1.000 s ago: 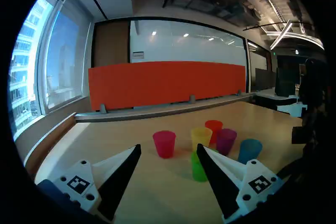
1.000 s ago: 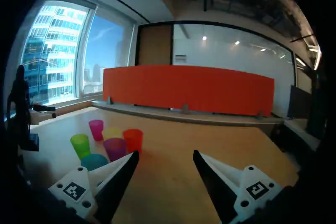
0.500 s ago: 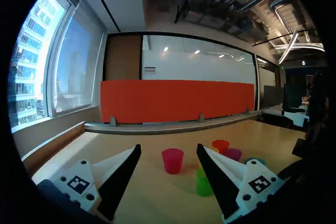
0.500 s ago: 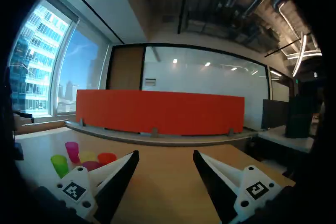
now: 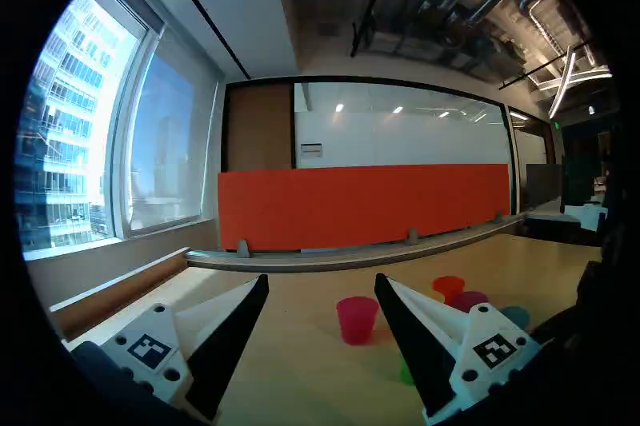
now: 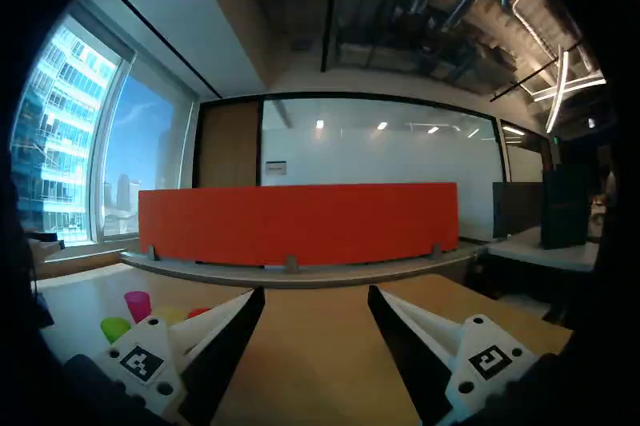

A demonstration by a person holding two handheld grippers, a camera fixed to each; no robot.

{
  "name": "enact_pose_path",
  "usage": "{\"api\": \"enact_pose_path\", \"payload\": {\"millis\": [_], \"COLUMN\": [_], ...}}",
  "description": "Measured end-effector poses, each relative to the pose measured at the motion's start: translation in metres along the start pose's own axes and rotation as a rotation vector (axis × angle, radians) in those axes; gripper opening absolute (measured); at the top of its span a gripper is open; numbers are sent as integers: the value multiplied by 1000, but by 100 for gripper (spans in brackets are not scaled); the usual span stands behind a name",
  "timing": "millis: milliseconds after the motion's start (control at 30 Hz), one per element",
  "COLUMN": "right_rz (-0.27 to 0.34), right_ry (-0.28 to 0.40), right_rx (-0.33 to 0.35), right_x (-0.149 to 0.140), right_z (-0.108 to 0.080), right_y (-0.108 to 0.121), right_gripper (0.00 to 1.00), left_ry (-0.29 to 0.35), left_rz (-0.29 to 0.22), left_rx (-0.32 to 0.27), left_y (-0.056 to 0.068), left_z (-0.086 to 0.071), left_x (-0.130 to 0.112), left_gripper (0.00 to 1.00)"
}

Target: Pour water

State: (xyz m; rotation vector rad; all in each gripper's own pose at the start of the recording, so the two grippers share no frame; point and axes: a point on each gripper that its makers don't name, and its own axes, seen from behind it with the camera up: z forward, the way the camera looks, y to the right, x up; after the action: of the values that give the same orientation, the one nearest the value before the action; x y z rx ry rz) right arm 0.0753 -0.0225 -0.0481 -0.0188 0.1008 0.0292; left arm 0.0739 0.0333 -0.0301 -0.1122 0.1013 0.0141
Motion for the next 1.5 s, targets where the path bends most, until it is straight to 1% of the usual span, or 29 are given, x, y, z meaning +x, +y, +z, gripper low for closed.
{"api": "enact_pose_path", "payload": {"millis": [167,367,467,567,867,1067,1267,1367,1500], "right_rz": [-14,-41,-42,-43,-73,-75,-84,-87,-86], "right_ry": [-15,-27,-39,-49,-68,-72,-72,-73,-75], "right_rx": [-3,-8,-6,-10,-28,-29,-23,-23,-22], "right_x": [0,1,-1,-2,0,0,0,1,0], "right_z": [2,3,1,0,-3,-1,2,3,5], "right_y": [-2,-7,-11,-11,-7,-10,-14,-14,-15], "right_gripper": [100,100,100,100,100,100,100,100,100], "left_ry": [3,7,9,-2,-28,-33,-45,-49,-55], "left_rz": [9,12,12,9,-6,-1,-13,-28,-46], "left_rx": [27,42,50,48,67,70,76,78,75], "left_y": [-4,-6,-5,-5,-18,-20,-24,-27,-27], "left_z": [1,3,6,10,18,21,22,22,23], "left_x": [-9,-20,-28,-38,-66,-74,-82,-84,-87], "left_gripper": [99,99,99,99,99,99,99,99,99]}}
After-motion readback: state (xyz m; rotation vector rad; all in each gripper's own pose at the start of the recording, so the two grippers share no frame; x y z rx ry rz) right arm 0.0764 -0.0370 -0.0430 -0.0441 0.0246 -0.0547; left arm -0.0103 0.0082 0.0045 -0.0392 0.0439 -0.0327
